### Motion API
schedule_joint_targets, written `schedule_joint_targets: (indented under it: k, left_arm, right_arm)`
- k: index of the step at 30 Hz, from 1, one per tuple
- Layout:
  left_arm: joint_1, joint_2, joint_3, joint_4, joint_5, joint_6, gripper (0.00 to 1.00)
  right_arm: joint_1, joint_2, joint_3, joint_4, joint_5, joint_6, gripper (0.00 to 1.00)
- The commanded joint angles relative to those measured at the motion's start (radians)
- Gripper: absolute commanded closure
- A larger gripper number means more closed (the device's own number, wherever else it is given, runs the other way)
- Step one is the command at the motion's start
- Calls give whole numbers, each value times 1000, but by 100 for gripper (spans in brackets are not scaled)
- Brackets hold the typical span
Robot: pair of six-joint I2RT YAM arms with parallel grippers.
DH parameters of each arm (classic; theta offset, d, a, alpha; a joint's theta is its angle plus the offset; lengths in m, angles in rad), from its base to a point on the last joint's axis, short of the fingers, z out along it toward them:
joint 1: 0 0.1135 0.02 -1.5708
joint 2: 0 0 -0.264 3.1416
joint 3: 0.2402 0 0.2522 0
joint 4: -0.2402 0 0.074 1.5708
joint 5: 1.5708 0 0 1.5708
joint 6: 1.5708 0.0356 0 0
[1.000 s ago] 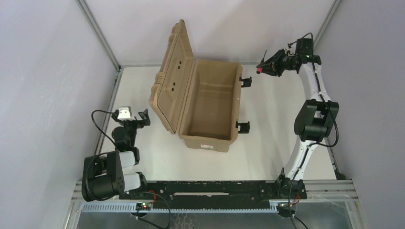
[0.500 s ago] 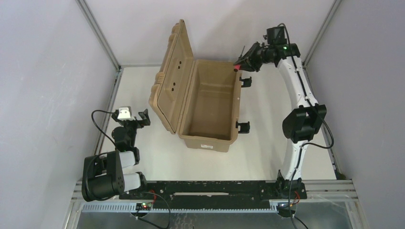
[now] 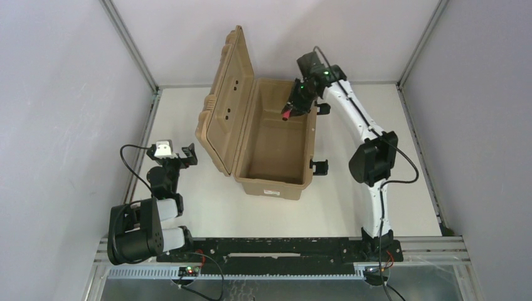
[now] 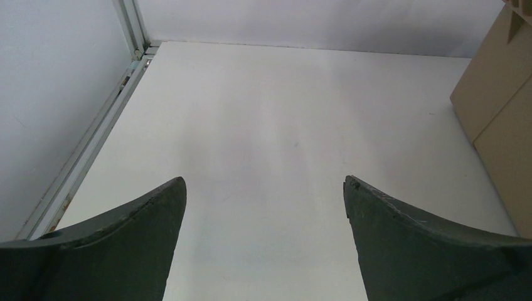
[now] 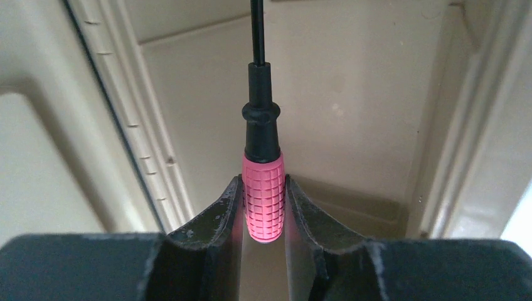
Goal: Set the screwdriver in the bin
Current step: Place the screwdriver in the bin.
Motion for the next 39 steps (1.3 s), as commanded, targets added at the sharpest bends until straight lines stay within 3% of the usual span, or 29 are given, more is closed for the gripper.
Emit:
schedule_joint_targets:
  k: [1, 10, 26, 39]
  left_arm:
    - [2, -3, -15, 47, 3, -11, 0]
    - [-1, -4, -15, 43, 2, -10, 0]
    - [-2, -4, -15, 42, 2, -10, 0]
    - [1, -5, -15, 43, 5, -10, 0]
  right_arm:
    - [68, 54, 36, -59, 122, -60, 92]
    - [145, 158, 11, -44, 195, -93, 92]
    - [168, 300, -42, 5, 318, -120, 92]
    - [150, 340, -76, 44, 290, -111, 84]
